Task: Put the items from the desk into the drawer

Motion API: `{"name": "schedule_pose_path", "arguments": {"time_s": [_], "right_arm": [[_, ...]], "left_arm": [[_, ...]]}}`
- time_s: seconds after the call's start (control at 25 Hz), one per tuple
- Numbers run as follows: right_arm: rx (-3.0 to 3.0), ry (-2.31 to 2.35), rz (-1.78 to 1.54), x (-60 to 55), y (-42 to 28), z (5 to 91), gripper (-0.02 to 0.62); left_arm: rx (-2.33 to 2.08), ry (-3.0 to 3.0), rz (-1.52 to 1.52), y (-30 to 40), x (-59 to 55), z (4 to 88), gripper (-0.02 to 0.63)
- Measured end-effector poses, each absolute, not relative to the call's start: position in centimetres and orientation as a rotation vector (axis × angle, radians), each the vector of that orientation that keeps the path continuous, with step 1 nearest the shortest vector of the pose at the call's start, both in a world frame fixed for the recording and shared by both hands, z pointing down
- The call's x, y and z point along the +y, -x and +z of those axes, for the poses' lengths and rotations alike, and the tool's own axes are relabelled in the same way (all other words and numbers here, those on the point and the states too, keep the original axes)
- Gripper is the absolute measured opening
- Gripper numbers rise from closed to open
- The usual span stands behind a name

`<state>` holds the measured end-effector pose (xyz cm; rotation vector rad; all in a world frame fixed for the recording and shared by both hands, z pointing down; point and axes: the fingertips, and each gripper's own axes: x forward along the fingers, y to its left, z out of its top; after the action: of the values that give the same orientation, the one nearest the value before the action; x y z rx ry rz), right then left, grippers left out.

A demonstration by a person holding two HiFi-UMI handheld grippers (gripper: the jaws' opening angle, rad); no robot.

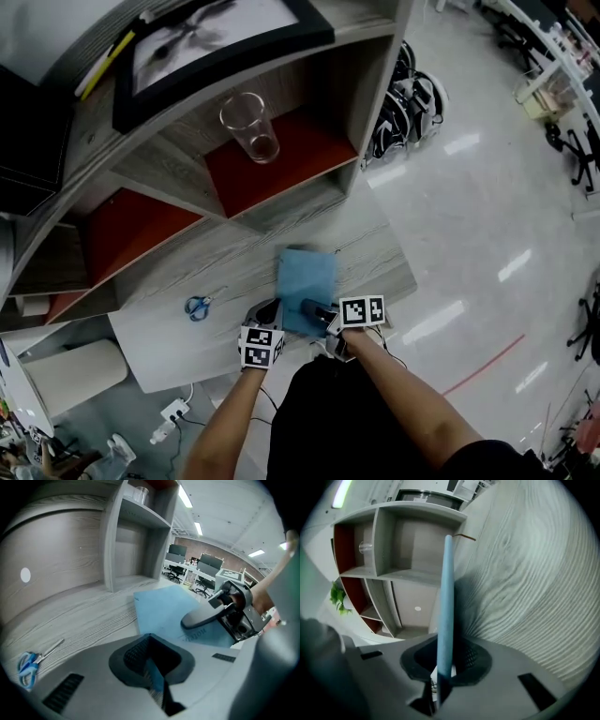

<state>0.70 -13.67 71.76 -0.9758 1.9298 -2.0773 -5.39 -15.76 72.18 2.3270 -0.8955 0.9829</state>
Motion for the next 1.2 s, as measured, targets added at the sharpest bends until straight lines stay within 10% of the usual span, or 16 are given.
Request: {"name": "schedule_pose_path", "arguments": {"time_s": [1.2], "right_arm": [[2.148,0.988,-1.834,3.6,-2.5,60.5,0.055]], "left_arm": [[-0.993,-2.37,0.508,7.8,0.8,59.3,0.014]]}}
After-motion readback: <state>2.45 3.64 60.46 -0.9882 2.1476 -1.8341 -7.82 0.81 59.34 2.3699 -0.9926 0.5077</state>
